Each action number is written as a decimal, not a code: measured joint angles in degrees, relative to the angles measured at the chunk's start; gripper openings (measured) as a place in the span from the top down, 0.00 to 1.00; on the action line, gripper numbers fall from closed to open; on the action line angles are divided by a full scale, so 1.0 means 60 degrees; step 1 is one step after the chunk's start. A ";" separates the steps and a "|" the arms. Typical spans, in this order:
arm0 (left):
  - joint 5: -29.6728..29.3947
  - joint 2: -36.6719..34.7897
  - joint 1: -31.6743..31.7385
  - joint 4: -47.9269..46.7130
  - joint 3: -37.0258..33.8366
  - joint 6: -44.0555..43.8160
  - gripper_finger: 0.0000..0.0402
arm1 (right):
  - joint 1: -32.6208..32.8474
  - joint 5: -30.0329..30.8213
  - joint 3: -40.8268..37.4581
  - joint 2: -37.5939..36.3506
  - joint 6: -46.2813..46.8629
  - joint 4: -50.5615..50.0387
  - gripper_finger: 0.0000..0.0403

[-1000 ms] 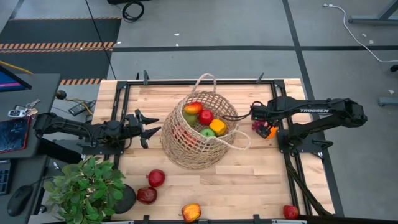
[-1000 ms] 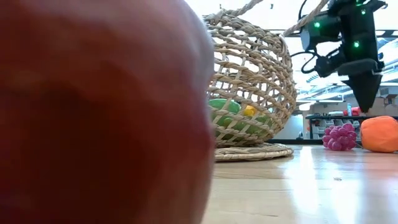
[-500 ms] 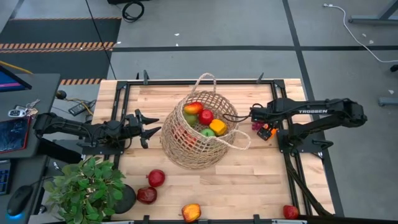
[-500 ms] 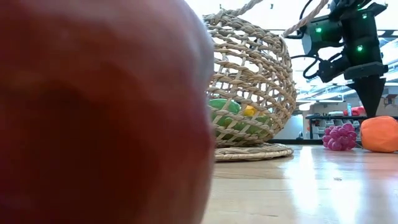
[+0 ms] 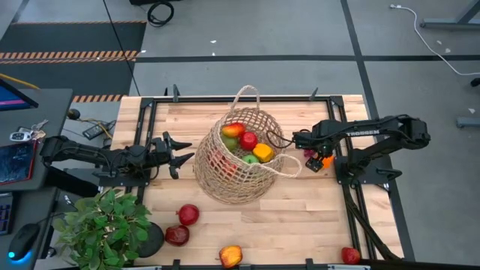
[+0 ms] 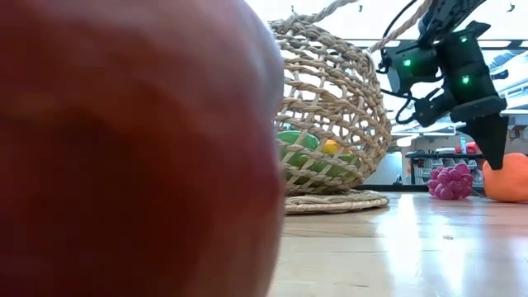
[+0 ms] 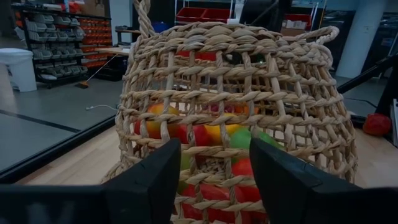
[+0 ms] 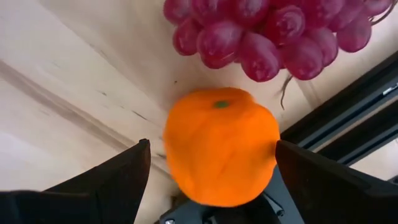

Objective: Build produce basket
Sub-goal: Put the orange into the basket

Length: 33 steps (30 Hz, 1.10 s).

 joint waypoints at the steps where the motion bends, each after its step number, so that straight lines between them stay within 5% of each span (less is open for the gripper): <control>1: -0.0001 0.0001 0.0000 -0.0001 0.0001 0.0001 0.51 | 0.0000 0.0000 0.0000 0.0123 0.0000 0.0000 0.13; 18: 0.0001 0.0001 0.0000 -0.0004 0.0000 0.0001 0.51 | 0.0000 -0.0049 -0.0011 0.1108 -0.0209 -0.0117 0.15; 26: 0.0001 -0.0002 0.0000 0.0000 0.0000 0.0001 0.50 | -0.0003 -0.0009 -0.0011 0.1101 -0.0222 -0.0124 0.29; 33: -0.0002 0.0001 0.0000 0.0000 0.0003 -0.0002 0.51 | -0.0004 0.0052 0.0376 0.0798 -0.0241 -0.0586 0.31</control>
